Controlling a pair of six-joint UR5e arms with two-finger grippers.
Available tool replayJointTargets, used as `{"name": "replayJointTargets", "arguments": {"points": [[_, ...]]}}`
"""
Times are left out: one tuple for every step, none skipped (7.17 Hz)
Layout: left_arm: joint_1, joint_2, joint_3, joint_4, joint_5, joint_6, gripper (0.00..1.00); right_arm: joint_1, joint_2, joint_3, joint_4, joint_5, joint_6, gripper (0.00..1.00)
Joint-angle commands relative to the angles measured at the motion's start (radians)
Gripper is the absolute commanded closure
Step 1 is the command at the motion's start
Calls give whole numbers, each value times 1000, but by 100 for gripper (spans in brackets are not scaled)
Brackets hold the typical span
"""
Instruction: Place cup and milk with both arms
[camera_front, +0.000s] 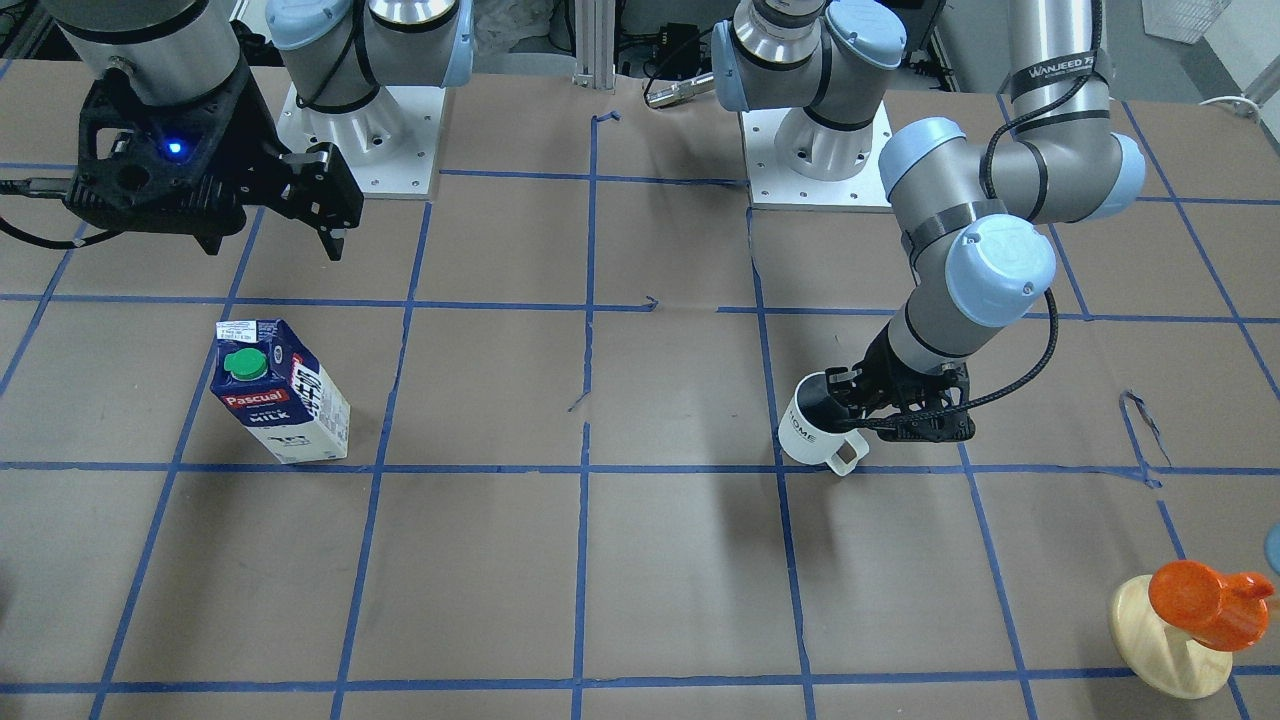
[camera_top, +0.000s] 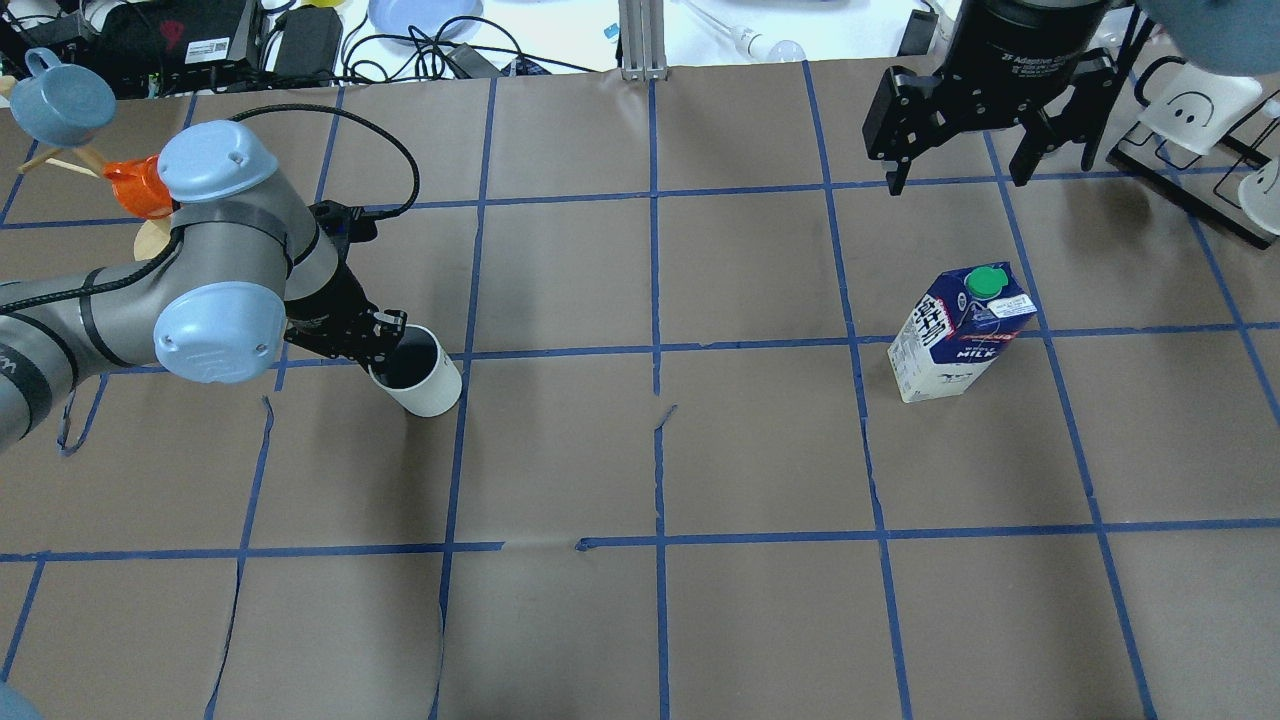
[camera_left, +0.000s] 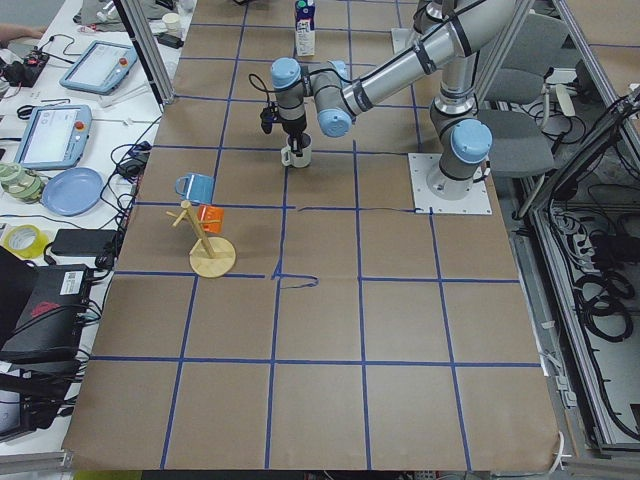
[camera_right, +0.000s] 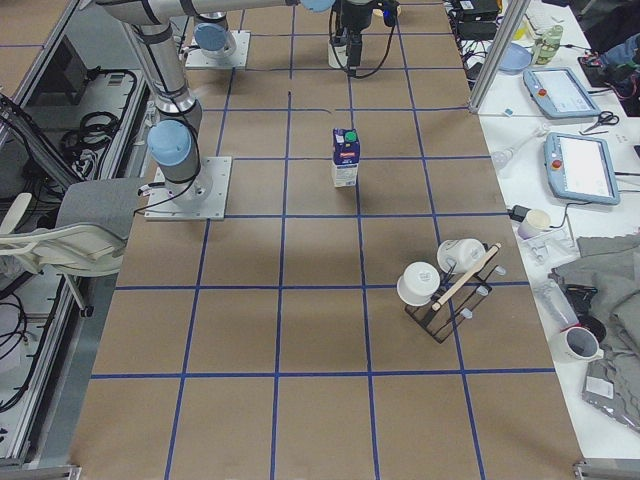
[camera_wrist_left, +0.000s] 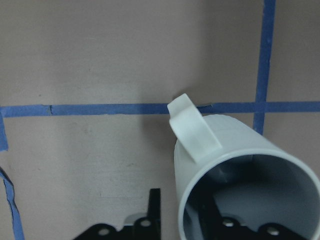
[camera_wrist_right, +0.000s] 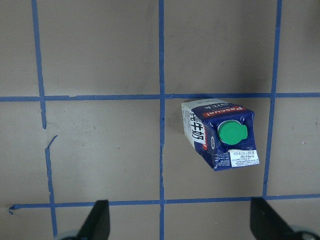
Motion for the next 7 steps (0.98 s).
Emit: {"name": "replayJointTargets", "arguments": {"points": [[-18, -12, 85, -26, -69, -40, 100, 0, 0, 0, 0, -1, 0, 0], [-36, -16, 101, -29, -188, -111, 100, -2, 0, -2, 0, -1, 0, 0], [-97, -18, 104, -21, -221, -185, 100, -3, 2, 0, 0, -1, -2, 0], [-181, -39, 143, -15, -213, -295, 100, -5, 2, 0, -2, -1, -3, 0], [-265, -70, 197, -14, -147, -392, 100, -5, 2, 0, -2, -1, -12, 0], [-344, -105, 260, -15, -84, -489, 100, -5, 2, 0, -2, -1, -12, 0], [-404, -134, 282, -18, -71, -562, 100, -5, 2, 0, -2, -1, -12, 0]]}}
